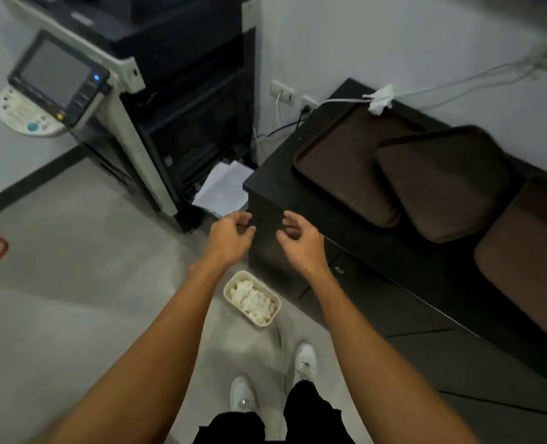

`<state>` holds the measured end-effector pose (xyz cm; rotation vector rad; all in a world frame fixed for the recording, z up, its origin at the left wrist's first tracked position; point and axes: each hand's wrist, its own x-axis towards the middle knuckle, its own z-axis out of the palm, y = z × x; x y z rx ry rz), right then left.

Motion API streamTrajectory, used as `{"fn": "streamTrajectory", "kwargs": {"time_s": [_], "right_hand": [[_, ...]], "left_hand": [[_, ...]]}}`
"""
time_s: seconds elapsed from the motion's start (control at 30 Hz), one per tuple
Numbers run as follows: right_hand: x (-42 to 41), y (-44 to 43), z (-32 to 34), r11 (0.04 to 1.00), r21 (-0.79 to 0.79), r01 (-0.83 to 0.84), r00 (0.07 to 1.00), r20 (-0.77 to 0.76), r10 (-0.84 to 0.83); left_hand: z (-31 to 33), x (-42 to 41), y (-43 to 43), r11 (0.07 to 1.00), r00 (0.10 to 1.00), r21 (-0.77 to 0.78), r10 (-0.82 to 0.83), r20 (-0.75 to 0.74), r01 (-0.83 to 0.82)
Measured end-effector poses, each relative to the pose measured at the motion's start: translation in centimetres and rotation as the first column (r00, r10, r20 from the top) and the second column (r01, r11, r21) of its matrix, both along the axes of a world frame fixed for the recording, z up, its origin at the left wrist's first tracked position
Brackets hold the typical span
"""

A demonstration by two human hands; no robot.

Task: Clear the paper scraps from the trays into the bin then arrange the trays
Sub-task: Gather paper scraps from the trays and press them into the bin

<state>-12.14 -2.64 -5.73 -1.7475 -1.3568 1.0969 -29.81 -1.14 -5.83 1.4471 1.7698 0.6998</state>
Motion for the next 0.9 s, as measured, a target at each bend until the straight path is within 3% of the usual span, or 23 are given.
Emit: {"fn": "streamTrajectory", "kwargs": {"time_s": [0.23,0.47,0.9], "right_hand": [[5.4,1.8,9.2,0.966,0.230,0.120,0.992,0.016,-0.128],[11.5,3.3,15.5,0.907,0.361,0.216,0.971,0.022,-0.240],[21.8,14.6,15.1,0.922,0.336,0.194,0.947,0.182,-0.265]], "left_hand": [[8.8,5.8,3.3,0.975,0.986,0.163,-0.160,0.039,0.152],[15.4,11.2,6.3,0.923,0.964,0.304,-0.262,0.042,0.238],[15.9,20.8,18.0,0.908,0.948,0.319,-0.310,0.077,0.271]]}}
